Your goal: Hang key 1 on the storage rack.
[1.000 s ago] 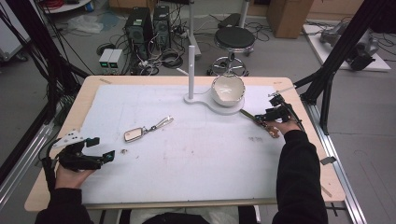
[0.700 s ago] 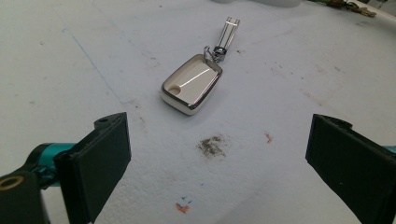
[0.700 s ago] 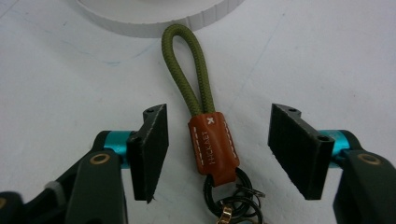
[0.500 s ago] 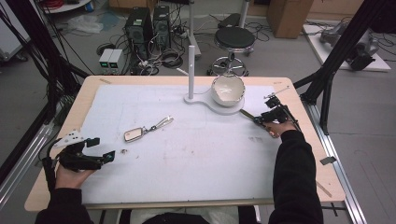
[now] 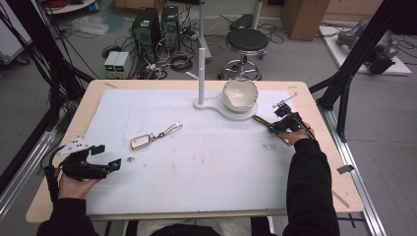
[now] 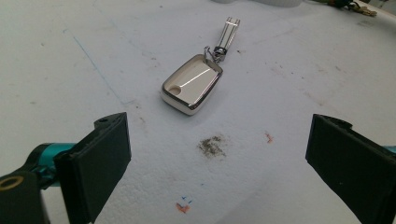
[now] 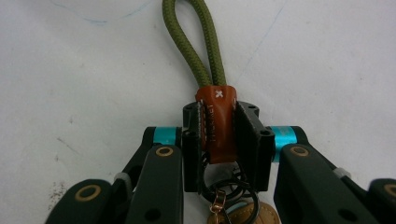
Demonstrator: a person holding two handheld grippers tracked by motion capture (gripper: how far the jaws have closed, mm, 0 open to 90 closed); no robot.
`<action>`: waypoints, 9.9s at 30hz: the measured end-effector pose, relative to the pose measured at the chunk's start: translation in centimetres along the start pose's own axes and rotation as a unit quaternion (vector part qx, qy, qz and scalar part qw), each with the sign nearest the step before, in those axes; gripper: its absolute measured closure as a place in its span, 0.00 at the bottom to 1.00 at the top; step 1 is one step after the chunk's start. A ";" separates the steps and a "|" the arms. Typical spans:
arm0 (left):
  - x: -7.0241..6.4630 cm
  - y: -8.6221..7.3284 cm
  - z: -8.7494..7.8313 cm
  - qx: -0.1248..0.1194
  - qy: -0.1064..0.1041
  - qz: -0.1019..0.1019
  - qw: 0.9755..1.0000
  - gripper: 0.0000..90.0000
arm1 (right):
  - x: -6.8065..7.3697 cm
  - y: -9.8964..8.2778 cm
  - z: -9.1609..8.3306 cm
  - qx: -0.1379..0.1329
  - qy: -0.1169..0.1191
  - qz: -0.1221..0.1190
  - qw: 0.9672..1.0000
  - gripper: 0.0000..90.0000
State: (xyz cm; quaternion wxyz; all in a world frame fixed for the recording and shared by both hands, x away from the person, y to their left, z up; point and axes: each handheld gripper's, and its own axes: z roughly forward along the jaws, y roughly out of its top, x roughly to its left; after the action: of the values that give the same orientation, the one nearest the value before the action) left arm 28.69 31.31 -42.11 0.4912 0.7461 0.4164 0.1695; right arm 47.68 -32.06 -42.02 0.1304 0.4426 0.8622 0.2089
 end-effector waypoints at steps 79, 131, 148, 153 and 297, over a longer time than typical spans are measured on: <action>-0.1 0.2 -0.3 -0.012 -0.009 -0.001 1.000 0.08 | 10.7 11.6 -13.3 -0.166 0.048 -0.117 0.978 0.81; 0.4 0.2 -0.4 -0.019 -0.010 -0.005 1.000 0.08 | 13.6 19.7 -10.3 -0.134 0.018 -0.152 0.979 0.81; 0.6 0.2 -0.4 -0.019 -0.011 -0.007 1.000 0.08 | 13.9 19.7 -8.5 -0.125 0.006 -0.145 0.981 0.81; 0.6 0.2 -0.4 -0.020 -0.009 -0.007 1.000 0.08 | 13.9 19.7 -7.3 -0.115 0.008 -0.141 0.983 0.81; 0.5 0.5 0.0 -0.012 -0.013 -0.005 1.000 0.08 | 11.3 -9.5 -5.9 -0.173 0.032 0.015 0.984 0.01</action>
State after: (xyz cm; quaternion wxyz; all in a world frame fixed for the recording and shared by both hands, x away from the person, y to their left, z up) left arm 29.17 31.61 -41.74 0.5059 0.7403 0.4119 0.1623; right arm 32.02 -29.23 -41.76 0.1741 0.4193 0.8099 0.3715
